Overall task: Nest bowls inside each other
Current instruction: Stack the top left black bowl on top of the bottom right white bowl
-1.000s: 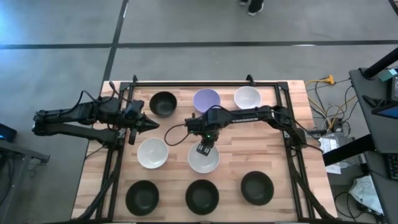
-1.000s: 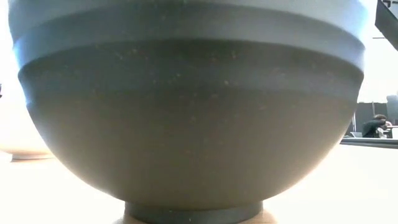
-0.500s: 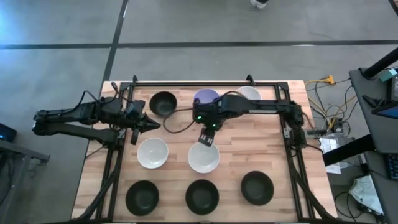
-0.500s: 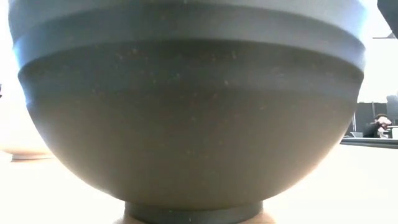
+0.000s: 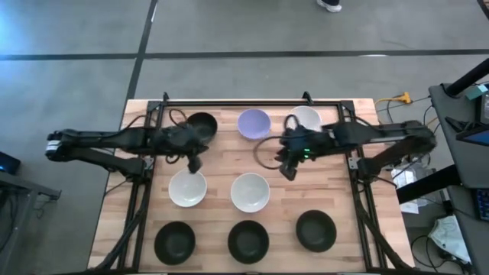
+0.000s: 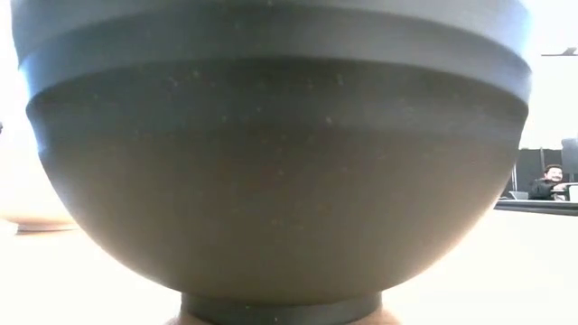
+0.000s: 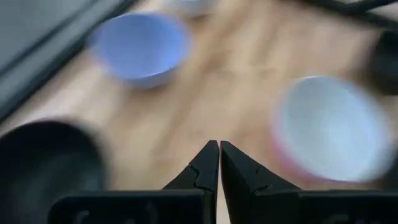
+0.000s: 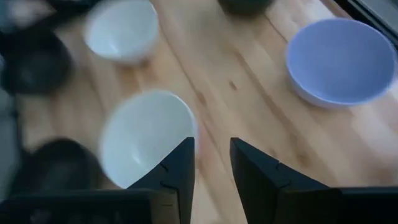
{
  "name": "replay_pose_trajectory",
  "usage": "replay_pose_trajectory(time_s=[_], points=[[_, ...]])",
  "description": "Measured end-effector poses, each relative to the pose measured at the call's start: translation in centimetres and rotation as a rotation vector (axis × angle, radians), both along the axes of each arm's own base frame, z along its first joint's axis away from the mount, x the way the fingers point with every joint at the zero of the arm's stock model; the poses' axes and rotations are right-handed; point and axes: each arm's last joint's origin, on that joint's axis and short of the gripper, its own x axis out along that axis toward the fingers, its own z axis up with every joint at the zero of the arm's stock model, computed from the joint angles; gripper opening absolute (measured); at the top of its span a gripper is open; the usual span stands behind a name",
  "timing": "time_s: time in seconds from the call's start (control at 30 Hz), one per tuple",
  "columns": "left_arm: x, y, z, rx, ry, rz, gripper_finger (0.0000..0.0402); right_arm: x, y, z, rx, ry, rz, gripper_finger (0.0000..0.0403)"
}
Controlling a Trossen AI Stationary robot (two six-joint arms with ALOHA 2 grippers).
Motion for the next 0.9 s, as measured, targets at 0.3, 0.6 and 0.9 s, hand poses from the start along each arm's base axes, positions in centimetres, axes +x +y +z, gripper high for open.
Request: replay_pose_trajectory(time_s=[0.3,0.6,0.9], points=[[2.8,3.0,-1.1,0.071,0.371,0.058,0.0050,-4.2,-0.4,-1.4,0.132,-0.401,-0.063,0.0095],[5.5,8.5,-3.0,-0.111,0.561,0.137,0.0157,-6.4,-0.6,-1.7,0.164,-0.623,-0.053,0.0090],[6.8,11.3,-6.2,-0.255,0.642,0.091,0.0176,-7.0,-0.7,-1.5,0.161,-0.639,-0.049,0.0078]])
